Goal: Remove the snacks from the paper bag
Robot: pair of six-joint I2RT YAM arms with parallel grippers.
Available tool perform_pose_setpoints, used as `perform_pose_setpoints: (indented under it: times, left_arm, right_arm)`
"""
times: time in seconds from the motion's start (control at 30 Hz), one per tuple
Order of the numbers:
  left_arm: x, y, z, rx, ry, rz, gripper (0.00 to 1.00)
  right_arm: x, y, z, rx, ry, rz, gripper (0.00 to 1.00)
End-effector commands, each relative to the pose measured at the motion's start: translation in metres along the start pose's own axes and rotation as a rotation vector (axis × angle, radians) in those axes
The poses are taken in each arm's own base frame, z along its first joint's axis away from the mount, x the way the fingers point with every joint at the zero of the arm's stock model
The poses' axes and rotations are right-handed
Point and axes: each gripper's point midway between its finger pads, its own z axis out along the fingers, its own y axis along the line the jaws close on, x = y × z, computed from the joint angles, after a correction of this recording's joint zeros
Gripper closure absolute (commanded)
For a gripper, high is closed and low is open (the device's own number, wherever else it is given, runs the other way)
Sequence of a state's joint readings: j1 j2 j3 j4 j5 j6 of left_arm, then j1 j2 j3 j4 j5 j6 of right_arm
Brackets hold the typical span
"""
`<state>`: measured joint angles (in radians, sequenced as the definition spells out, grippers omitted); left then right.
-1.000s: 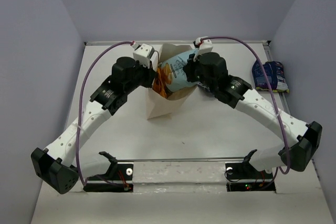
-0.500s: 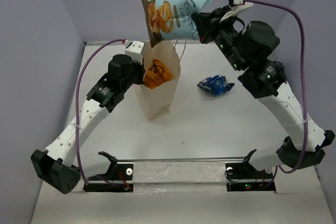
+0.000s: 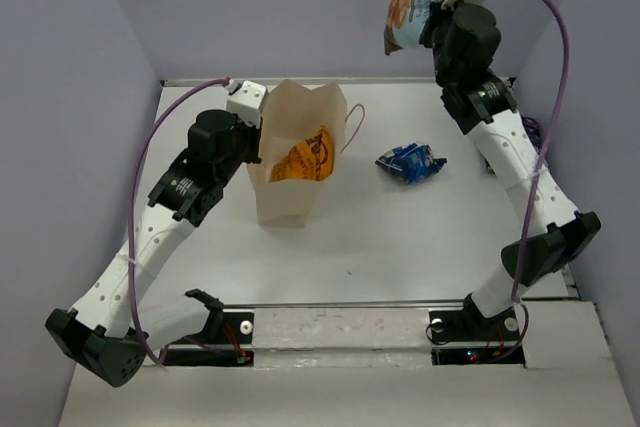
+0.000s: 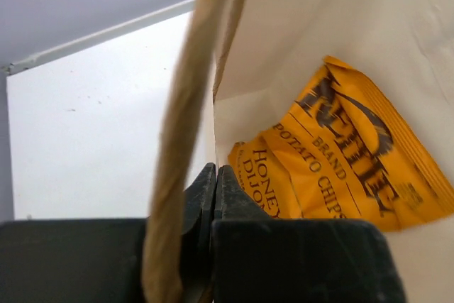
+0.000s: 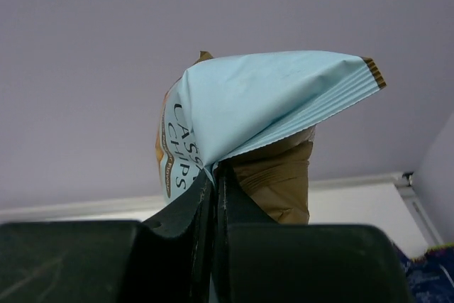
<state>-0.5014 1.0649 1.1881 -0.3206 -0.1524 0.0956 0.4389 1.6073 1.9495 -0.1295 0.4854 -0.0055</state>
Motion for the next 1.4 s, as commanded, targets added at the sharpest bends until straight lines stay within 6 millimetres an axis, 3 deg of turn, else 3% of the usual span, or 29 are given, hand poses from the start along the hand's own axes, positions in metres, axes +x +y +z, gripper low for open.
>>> perform_pose_setpoints:
  times: [0.0, 0.03, 0.07, 0.17, 0.2, 0.23, 0.27, 0.37, 0.4, 0.47, 0.57, 0.67, 0.73, 0.77, 0.87, 0.9, 0.97, 1.0, 1.07, 1.1, 1.2, 1.27, 1.37]
  left_arm:
    - [-0.03, 0.017, -0.015, -0.053, -0.109, 0.08, 1.0]
    - [-0.031, 0.018, -0.016, -0.055, -0.112, 0.087, 1.0]
    - [-0.032, 0.02, -0.016, -0.065, -0.115, 0.101, 1.0]
    - [-0.037, 0.033, -0.016, -0.136, -0.121, 0.132, 1.0]
    - [-0.043, 0.038, -0.016, -0.161, -0.137, 0.163, 1.0]
    - [-0.047, 0.042, -0.016, -0.18, -0.145, 0.18, 1.0]
    - [-0.051, 0.045, -0.017, -0.193, -0.156, 0.217, 1.0]
    - [-0.057, 0.037, -0.018, -0.147, -0.184, 0.258, 1.0]
    - [-0.053, 0.032, -0.016, -0.116, -0.182, 0.268, 1.0]
    - [-0.049, 0.011, -0.018, -0.013, -0.192, 0.293, 1.0]
    - [-0.023, -0.039, -0.019, 0.203, -0.17, 0.3, 1.0]
    - [0.005, -0.071, -0.016, 0.326, -0.103, 0.276, 1.0]
    - [0.015, -0.081, -0.013, 0.36, -0.07, 0.237, 1.0]
    - [0.02, -0.086, -0.01, 0.378, -0.054, 0.226, 1.0]
    - [0.031, -0.096, -0.007, 0.409, -0.023, 0.187, 1.0]
    - [0.033, -0.103, -0.006, 0.435, -0.017, 0.177, 1.0]
    - [0.035, -0.113, -0.005, 0.463, -0.004, 0.146, 1.0]
    - [0.031, -0.115, -0.004, 0.465, -0.011, 0.137, 1.0]
    - [0.022, -0.115, 0.0, 0.442, -0.016, 0.103, 1.0]
    - [0.02, -0.114, 0.001, 0.434, -0.017, 0.095, 1.0]
    - [0.014, -0.114, 0.004, 0.426, -0.02, 0.081, 1.0]
    - [0.012, -0.111, 0.006, 0.399, -0.019, 0.072, 1.0]
    - [0.008, -0.102, 0.008, 0.341, -0.017, 0.041, 1.0]
  right_arm:
    - [0.062, 0.041, 0.009, -0.179, 0.118, 0.158, 0.99]
    - [0.089, 0.05, 0.009, -0.214, 0.17, 0.171, 0.99]
    - [0.102, 0.065, 0.003, -0.287, 0.211, 0.216, 0.99]
    - [0.132, 0.083, -0.011, -0.383, 0.283, 0.285, 0.99]
    - [0.16, 0.085, -0.018, -0.39, 0.342, 0.317, 0.99]
    - [0.172, 0.082, -0.023, -0.379, 0.365, 0.332, 0.99]
    - [0.2, 0.072, -0.031, -0.339, 0.423, 0.356, 0.99]
    - [0.242, 0.063, -0.047, -0.311, 0.507, 0.401, 0.99]
    - [0.274, 0.061, -0.064, -0.32, 0.586, 0.405, 0.98]
    - [0.301, 0.057, -0.08, -0.317, 0.653, 0.395, 0.84]
    - [0.317, 0.03, -0.095, -0.213, 0.688, 0.332, 0.36]
    - [0.289, 0.005, -0.097, -0.135, 0.653, 0.211, 0.22]
    - [0.262, -0.006, -0.094, -0.113, 0.617, 0.131, 0.19]
    - [0.229, -0.016, -0.091, -0.071, 0.574, 0.111, 0.19]
    - [0.178, -0.027, -0.095, -0.047, 0.5, 0.087, 0.19]
    - [0.141, -0.025, -0.099, -0.076, 0.435, 0.113, 0.23]
    - [0.115, -0.014, -0.11, -0.159, 0.409, 0.11, 0.28]
    - [0.093, 0.013, -0.127, -0.281, 0.384, 0.124, 0.31]
    - [0.084, 0.049, -0.151, -0.452, 0.387, 0.094, 0.33]
    - [0.085, 0.086, -0.179, -0.615, 0.411, 0.094, 0.33]
    - [0.106, 0.135, -0.219, -0.848, 0.482, 0.12, 0.38]
    - [0.129, 0.163, -0.234, -0.937, 0.536, 0.178, 0.4]
    - [0.156, 0.182, -0.235, -0.956, 0.62, 0.222, 0.43]
